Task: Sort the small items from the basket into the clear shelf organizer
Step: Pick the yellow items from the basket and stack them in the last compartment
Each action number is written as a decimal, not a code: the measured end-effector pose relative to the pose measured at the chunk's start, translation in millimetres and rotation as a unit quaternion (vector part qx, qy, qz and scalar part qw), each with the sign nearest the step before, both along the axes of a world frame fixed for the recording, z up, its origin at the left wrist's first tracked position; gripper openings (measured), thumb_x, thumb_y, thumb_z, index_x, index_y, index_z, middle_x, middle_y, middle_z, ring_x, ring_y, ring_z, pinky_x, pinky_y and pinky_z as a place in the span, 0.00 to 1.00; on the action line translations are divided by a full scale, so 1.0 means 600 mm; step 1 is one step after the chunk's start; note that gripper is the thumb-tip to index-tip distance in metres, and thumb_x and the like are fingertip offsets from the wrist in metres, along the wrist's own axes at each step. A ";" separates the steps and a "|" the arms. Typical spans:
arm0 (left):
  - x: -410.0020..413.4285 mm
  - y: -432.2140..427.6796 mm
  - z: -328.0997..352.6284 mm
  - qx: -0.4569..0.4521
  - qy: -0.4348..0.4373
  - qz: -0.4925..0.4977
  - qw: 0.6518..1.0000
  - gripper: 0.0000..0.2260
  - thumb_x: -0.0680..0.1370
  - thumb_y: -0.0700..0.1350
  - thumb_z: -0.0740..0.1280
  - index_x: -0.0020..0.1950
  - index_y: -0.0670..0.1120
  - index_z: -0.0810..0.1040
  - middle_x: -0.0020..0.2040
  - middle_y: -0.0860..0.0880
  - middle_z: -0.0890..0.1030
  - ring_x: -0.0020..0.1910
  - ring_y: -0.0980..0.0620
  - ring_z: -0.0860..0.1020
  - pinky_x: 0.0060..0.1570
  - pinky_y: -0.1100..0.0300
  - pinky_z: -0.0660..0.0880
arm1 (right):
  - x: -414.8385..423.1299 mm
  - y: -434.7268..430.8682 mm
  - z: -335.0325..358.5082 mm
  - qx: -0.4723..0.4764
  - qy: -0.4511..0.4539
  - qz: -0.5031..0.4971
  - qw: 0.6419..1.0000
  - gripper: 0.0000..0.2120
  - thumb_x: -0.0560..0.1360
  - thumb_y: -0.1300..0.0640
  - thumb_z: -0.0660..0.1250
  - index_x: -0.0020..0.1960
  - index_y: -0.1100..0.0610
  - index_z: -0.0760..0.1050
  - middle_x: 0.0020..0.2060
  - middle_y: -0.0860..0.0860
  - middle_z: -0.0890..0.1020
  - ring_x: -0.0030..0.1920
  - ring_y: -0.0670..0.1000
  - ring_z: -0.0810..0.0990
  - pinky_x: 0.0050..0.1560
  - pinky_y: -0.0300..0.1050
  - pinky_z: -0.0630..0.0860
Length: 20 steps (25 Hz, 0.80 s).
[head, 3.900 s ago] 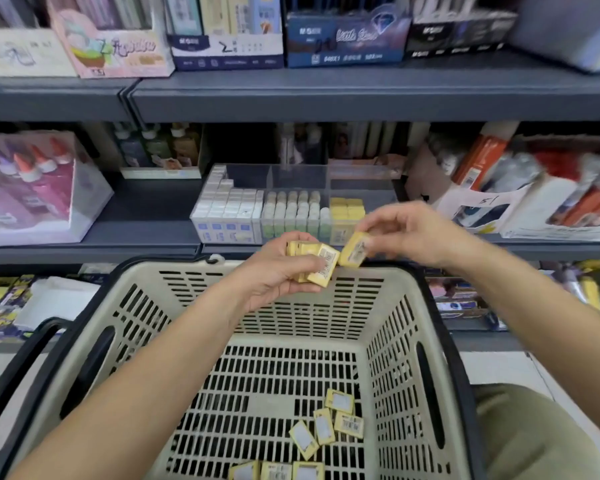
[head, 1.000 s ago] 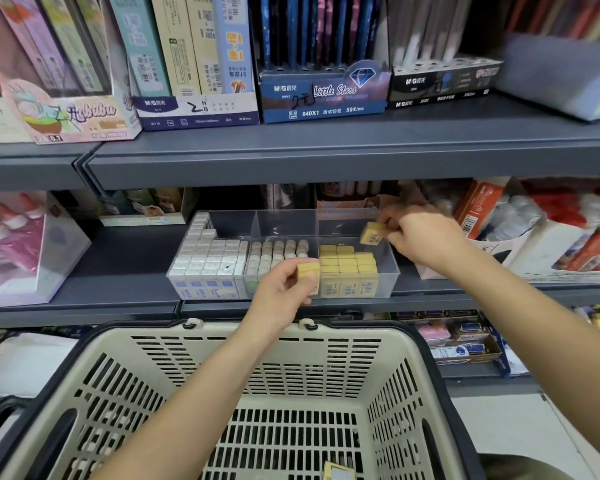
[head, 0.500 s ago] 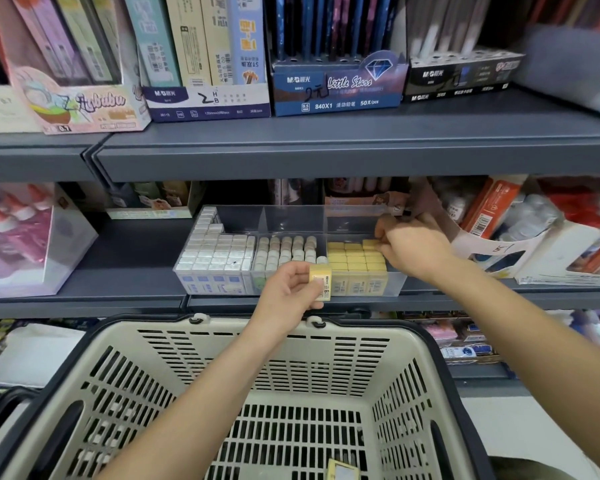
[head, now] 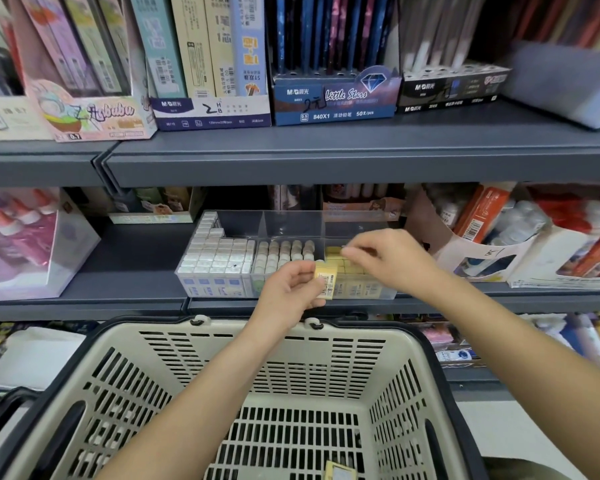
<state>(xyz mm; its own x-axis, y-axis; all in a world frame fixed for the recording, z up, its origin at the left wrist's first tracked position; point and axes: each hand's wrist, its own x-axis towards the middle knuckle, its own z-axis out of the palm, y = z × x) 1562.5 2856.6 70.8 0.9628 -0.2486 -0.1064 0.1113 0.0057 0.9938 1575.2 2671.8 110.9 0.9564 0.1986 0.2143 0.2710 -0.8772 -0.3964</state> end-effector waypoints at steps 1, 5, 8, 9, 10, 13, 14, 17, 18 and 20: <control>0.000 -0.001 0.003 -0.002 -0.005 -0.001 1.000 0.09 0.77 0.36 0.65 0.57 0.41 0.76 0.53 0.42 0.79 0.47 0.53 0.79 0.41 0.64 0.79 | -0.014 0.017 0.005 0.062 0.035 0.038 0.997 0.11 0.75 0.45 0.63 0.51 0.48 0.80 0.40 0.41 0.82 0.42 0.40 0.79 0.46 0.37 0.74; 0.001 0.002 0.012 0.051 -0.045 -0.010 0.998 0.06 0.76 0.39 0.66 0.50 0.49 0.77 0.49 0.48 0.80 0.45 0.57 0.78 0.41 0.65 0.77 | -0.019 0.038 0.011 0.082 0.083 0.050 0.992 0.06 0.73 0.50 0.69 0.49 0.48 0.79 0.38 0.42 0.80 0.39 0.41 0.78 0.44 0.39 0.75; -0.003 0.029 0.001 0.172 -0.121 0.006 0.978 0.07 0.76 0.42 0.66 0.49 0.54 0.75 0.47 0.56 0.79 0.45 0.60 0.76 0.48 0.66 0.74 | 0.014 0.010 0.031 0.125 0.073 -0.022 0.989 0.07 0.72 0.52 0.69 0.50 0.50 0.79 0.41 0.46 0.81 0.42 0.47 0.79 0.45 0.41 0.75; -0.007 0.042 -0.006 0.233 -0.156 0.012 0.960 0.06 0.76 0.44 0.66 0.48 0.55 0.74 0.46 0.58 0.78 0.44 0.62 0.75 0.49 0.66 0.72 | 0.031 0.000 0.036 0.117 0.055 -0.061 0.990 0.08 0.73 0.52 0.69 0.52 0.50 0.79 0.43 0.47 0.82 0.44 0.48 0.79 0.46 0.40 0.74; -0.014 0.055 -0.013 0.296 -0.191 0.017 0.936 0.05 0.75 0.48 0.66 0.48 0.56 0.74 0.45 0.61 0.78 0.41 0.63 0.74 0.49 0.65 0.71 | 0.051 -0.007 0.039 0.101 0.039 -0.097 0.989 0.09 0.74 0.53 0.67 0.54 0.50 0.79 0.46 0.49 0.83 0.47 0.50 0.80 0.48 0.40 0.74; -0.029 0.084 -0.039 0.422 -0.244 0.025 0.873 0.10 0.72 0.57 0.66 0.51 0.56 0.76 0.46 0.63 0.75 0.46 0.61 0.70 0.58 0.58 0.65 | 0.100 -0.007 0.027 -0.021 0.045 -0.139 0.989 0.11 0.77 0.52 0.61 0.58 0.49 0.77 0.54 0.51 0.82 0.54 0.55 0.78 0.55 0.47 0.75; -0.031 0.090 -0.047 0.438 -0.244 0.023 0.865 0.12 0.71 0.59 0.66 0.51 0.56 0.77 0.46 0.63 0.74 0.48 0.61 0.69 0.61 0.57 0.63 | 0.112 -0.003 0.018 -0.053 0.060 -0.132 0.988 0.11 0.77 0.51 0.60 0.58 0.48 0.77 0.56 0.50 0.81 0.55 0.54 0.78 0.55 0.47 0.75; -0.034 0.100 -0.064 0.443 -0.256 0.010 0.859 0.10 0.72 0.58 0.67 0.48 0.55 0.78 0.43 0.62 0.76 0.47 0.60 0.71 0.61 0.59 0.59 | 0.132 0.007 -0.008 -0.050 0.114 -0.077 0.989 0.11 0.77 0.55 0.60 0.56 0.51 0.78 0.58 0.49 0.80 0.51 0.49 0.76 0.50 0.41 0.72; -0.034 0.101 -0.068 0.438 -0.263 0.009 0.859 0.08 0.73 0.57 0.67 0.46 0.55 0.79 0.41 0.63 0.76 0.46 0.60 0.71 0.58 0.60 0.59 | 0.136 0.009 -0.016 -0.056 0.133 -0.057 0.988 0.12 0.78 0.56 0.58 0.56 0.52 0.79 0.58 0.49 0.79 0.50 0.48 0.75 0.49 0.41 0.70; -0.034 0.102 -0.071 0.431 -0.269 0.010 0.861 0.06 0.73 0.57 0.67 0.43 0.56 0.78 0.39 0.63 0.76 0.44 0.61 0.71 0.54 0.62 0.58 | 0.140 0.005 -0.027 -0.071 0.168 -0.035 0.983 0.14 0.79 0.56 0.55 0.56 0.55 0.78 0.58 0.51 0.80 0.51 0.50 0.77 0.51 0.43 0.73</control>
<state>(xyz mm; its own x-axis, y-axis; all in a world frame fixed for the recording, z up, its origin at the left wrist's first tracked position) 1542.0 2917.9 28.1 0.9338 -0.2826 0.2194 -0.3575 -0.7638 0.5374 1659.1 2675.0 94.5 0.9807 0.1352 -0.1412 0.0830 -0.9419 -0.3255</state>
